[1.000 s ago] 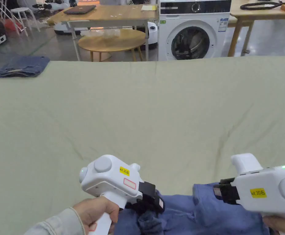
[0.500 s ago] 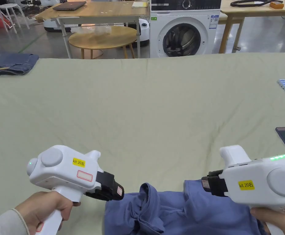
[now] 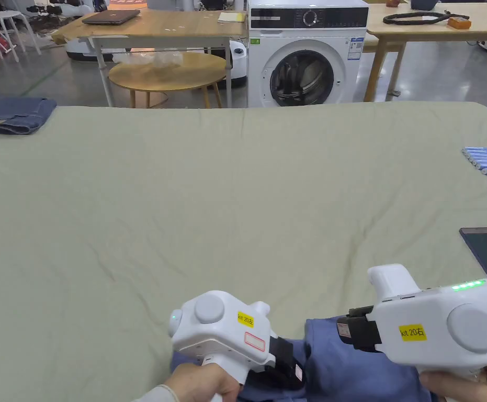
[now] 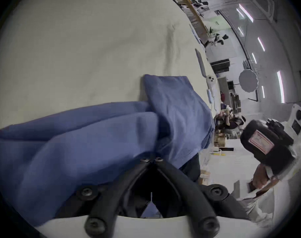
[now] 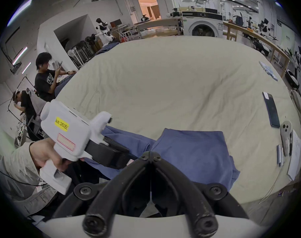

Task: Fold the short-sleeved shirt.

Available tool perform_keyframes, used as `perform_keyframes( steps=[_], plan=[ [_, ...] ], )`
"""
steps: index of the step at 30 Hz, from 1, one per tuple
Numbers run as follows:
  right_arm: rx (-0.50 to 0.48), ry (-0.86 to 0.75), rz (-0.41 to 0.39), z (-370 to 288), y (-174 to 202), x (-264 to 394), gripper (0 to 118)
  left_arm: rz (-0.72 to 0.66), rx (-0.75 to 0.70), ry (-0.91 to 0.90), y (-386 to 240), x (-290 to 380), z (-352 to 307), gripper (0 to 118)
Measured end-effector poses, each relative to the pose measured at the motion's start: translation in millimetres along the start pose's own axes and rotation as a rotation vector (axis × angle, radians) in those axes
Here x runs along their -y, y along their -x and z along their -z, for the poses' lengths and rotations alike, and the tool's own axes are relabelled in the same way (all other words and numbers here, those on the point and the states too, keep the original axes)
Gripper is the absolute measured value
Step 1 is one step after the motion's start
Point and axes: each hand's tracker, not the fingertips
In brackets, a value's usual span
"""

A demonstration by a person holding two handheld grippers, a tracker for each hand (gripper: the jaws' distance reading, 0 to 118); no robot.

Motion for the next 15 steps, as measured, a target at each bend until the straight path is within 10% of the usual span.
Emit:
perform_keyframes(
  steps=[15],
  plan=[
    [-0.021,-0.022,0.002,2,7,-7,0,0.006,-0.026,-0.31,65,29,-218,0]
  ],
)
